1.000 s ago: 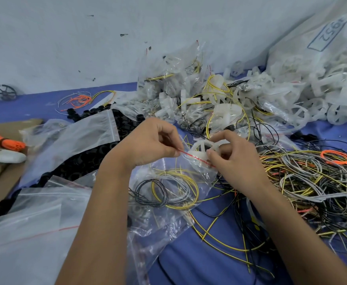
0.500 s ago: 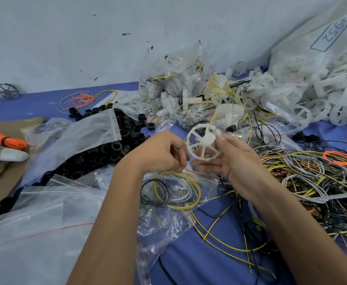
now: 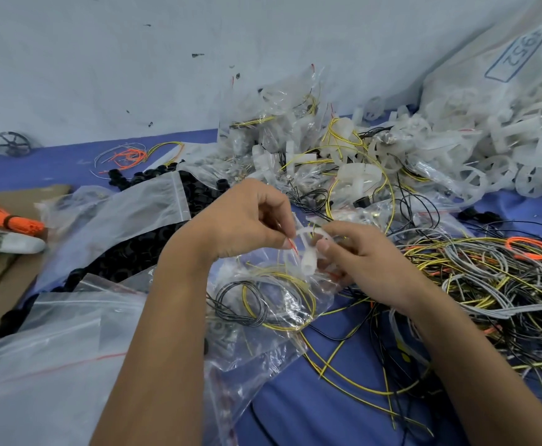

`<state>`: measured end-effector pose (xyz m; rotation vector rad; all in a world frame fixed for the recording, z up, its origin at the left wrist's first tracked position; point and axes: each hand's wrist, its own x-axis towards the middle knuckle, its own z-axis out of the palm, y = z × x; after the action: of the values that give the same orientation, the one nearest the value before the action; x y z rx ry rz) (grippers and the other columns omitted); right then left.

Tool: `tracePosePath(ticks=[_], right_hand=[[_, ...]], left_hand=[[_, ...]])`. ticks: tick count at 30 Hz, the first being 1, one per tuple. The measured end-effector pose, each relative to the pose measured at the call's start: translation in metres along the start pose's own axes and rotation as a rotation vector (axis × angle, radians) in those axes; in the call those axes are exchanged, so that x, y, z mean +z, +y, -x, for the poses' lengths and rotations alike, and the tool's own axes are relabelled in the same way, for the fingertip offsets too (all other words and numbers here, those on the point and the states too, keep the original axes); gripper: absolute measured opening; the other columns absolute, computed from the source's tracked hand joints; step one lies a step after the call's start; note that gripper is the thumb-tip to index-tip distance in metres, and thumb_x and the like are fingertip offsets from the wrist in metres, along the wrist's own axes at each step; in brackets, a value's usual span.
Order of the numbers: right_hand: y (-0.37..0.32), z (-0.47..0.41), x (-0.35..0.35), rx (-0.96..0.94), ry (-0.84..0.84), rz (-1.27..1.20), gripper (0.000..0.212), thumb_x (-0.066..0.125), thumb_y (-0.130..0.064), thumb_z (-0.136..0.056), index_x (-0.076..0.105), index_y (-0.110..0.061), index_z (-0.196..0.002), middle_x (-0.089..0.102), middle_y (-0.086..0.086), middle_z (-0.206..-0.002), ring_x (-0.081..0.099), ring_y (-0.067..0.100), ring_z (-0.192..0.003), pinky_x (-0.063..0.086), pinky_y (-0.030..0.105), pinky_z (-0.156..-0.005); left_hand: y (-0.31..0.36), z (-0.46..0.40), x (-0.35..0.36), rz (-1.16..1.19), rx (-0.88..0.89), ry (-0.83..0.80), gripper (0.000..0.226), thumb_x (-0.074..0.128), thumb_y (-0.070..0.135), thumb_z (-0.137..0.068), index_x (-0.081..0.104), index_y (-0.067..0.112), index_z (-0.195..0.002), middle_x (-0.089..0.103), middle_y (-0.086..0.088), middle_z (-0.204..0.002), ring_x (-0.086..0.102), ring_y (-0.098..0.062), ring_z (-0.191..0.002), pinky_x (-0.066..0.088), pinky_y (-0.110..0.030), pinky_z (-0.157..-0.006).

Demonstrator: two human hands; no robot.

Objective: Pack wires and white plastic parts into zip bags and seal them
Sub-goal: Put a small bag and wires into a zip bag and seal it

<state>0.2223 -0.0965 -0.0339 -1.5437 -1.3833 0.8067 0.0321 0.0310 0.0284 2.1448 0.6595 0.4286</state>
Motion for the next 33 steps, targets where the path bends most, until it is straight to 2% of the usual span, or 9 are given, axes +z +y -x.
tracePosePath(ticks=[6, 12, 16, 19, 21, 24, 26, 29, 33], right_hand=[[0.0, 0.0, -0.001, -0.053, 0.08, 0.135, 0.006, 0.061, -0.026, -0.101, 0.064, -0.022, -0.103, 0.074, 0.003, -0.075, 0.067, 0.013, -0.057, 0.048, 0.019, -0.044], [-0.003, 0.001, -0.001, 0.068, 0.09, -0.002, 0.023, 0.058, -0.031, -0.102, 0.051, -0.01, -0.097, 0.071, 0.008, -0.063, 0.063, 0.031, -0.041, 0.044, 0.029, -0.036], [-0.005, 0.002, -0.001, -0.046, 0.089, 0.068, 0.023, 0.072, -0.027, -0.093, 0.058, -0.011, -0.086, 0.072, 0.01, -0.068, 0.068, 0.023, -0.054, 0.054, 0.035, -0.05], [-0.009, 0.004, -0.002, -0.096, -0.097, -0.116, 0.008, 0.075, -0.005, -0.089, 0.071, -0.012, -0.089, 0.074, 0.014, -0.08, 0.07, 0.025, -0.066, 0.056, 0.035, -0.058], [-0.011, 0.007, -0.001, -0.112, -0.205, -0.127, 0.018, 0.074, 0.0, -0.087, 0.075, -0.018, -0.087, 0.075, 0.015, -0.08, 0.07, 0.021, -0.069, 0.056, 0.035, -0.06], [-0.013, 0.008, 0.005, -0.089, -0.25, -0.172, 0.006, 0.072, -0.001, -0.091, 0.07, -0.005, -0.087, 0.072, 0.012, -0.078, 0.07, 0.023, -0.073, 0.059, 0.041, -0.067], [-0.014, 0.009, 0.008, -0.115, -0.227, -0.184, 0.005, 0.07, 0.0, -0.092, 0.067, -0.001, -0.088, 0.068, 0.003, -0.078, 0.067, 0.016, -0.073, 0.058, 0.035, -0.066], [-0.018, 0.013, 0.015, -0.141, -0.215, -0.253, 0.015, 0.071, -0.011, -0.088, 0.077, -0.021, -0.078, 0.071, -0.013, -0.073, 0.065, -0.001, -0.067, 0.052, 0.016, -0.06], [-0.018, 0.015, 0.018, -0.121, -0.2, -0.278, 0.005, 0.077, -0.023, -0.077, 0.08, -0.026, -0.08, 0.077, -0.008, -0.084, 0.07, 0.003, -0.079, 0.055, 0.023, -0.076]], left_hand=[[0.021, -0.001, 0.011, 0.053, 0.062, -0.111, 0.014, 0.082, -0.012, -0.077, 0.073, -0.002, -0.083, 0.076, -0.013, -0.08, 0.074, -0.024, -0.078, 0.063, -0.043, -0.081], [0.026, 0.001, 0.013, 0.149, 0.104, -0.151, 0.019, 0.081, -0.011, -0.077, 0.072, 0.005, -0.08, 0.074, -0.022, -0.084, 0.07, -0.025, -0.079, 0.061, -0.042, -0.083], [0.022, -0.005, 0.015, 0.105, 0.11, 0.02, 0.016, 0.083, -0.009, -0.077, 0.072, 0.002, -0.081, 0.075, -0.017, -0.082, 0.07, -0.028, -0.077, 0.059, -0.048, -0.081], [0.022, -0.008, 0.018, 0.106, 0.126, 0.067, 0.015, 0.083, -0.009, -0.076, 0.071, -0.005, -0.083, 0.074, -0.016, -0.08, 0.069, -0.028, -0.073, 0.059, -0.048, -0.079], [0.026, -0.008, 0.022, 0.136, 0.156, 0.046, 0.015, 0.082, -0.011, -0.076, 0.07, -0.004, -0.082, 0.074, -0.015, -0.079, 0.07, -0.024, -0.072, 0.06, -0.046, -0.078], [0.035, -0.01, 0.031, 0.177, 0.206, -0.002, 0.017, 0.081, -0.012, -0.075, 0.069, -0.001, -0.08, 0.074, -0.021, -0.083, 0.072, -0.036, -0.079, 0.059, -0.05, -0.08], [0.041, -0.012, 0.041, 0.187, 0.223, -0.03, 0.015, 0.081, -0.012, -0.075, 0.07, -0.004, -0.081, 0.075, -0.019, -0.081, 0.071, -0.026, -0.074, 0.06, -0.043, -0.07], [0.047, -0.015, 0.053, 0.216, 0.264, -0.053, 0.015, 0.081, -0.013, -0.074, 0.069, -0.007, -0.081, 0.074, -0.014, -0.078, 0.068, -0.014, -0.07, 0.053, -0.023, -0.065], [0.04, -0.018, 0.054, 0.251, 0.275, -0.048, 0.018, 0.082, -0.012, -0.074, 0.069, -0.003, -0.081, 0.075, -0.018, -0.083, 0.07, -0.019, -0.076, 0.058, -0.03, -0.073]])
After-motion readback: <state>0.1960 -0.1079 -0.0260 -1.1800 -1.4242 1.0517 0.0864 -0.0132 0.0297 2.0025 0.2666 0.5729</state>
